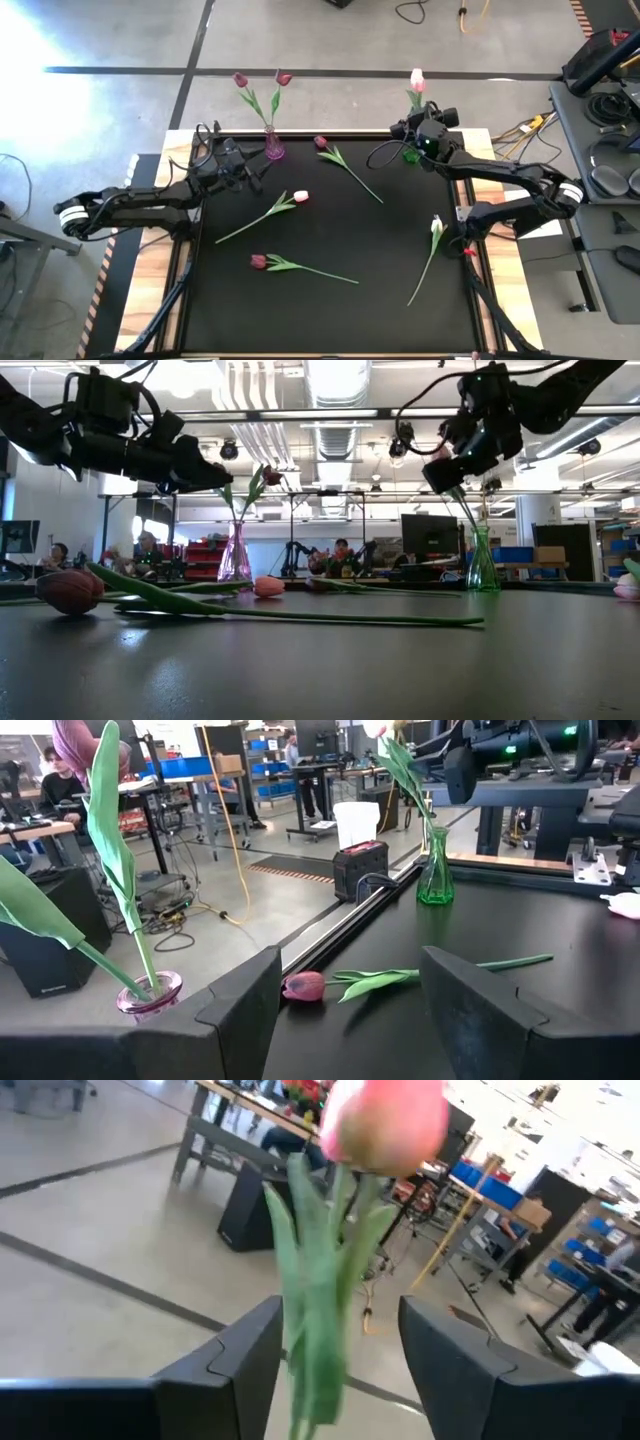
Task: Sort flowers into vase by color
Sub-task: Put the bottom left pink flower into the green vase, then put the top red flower into the purple vase
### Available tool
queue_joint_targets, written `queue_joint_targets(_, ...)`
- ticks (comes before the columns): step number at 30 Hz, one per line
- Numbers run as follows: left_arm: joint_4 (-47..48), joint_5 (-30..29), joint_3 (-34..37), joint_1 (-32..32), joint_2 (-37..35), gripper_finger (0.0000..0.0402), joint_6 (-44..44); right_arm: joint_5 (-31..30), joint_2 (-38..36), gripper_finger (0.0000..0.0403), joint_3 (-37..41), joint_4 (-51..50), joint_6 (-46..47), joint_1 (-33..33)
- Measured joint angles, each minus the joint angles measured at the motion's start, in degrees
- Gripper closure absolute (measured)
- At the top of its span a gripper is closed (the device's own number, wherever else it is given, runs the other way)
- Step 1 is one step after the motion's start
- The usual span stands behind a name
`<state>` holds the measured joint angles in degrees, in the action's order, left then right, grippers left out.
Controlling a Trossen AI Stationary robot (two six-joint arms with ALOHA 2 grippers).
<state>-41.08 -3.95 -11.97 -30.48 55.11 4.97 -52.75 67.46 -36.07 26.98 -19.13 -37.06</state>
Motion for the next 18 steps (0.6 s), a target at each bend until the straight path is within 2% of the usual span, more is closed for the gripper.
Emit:
queue_joint_targets(4, 0.0, 0.01, 0.0, 0.0, 0.0, 0.0178, 0.0, -1.36, -2.48, 0.0204, -3.07, -10.92, 3.69, 0.76)
queue_joint_targets(13, 0.4, 0.02, 0.27, 0.0, 1.1, 0.0178, -1.01, -1.32, -7.73, 0.0204, -13.26, -47.02, 16.09, 4.15)
queue_joint_targets(18, -1.24, 0.0, 1.49, -0.04, 3.0, 0.0196, -0.45, -1.28, -8.61, 0.0204, -16.93, -57.4, 20.16, 9.16)
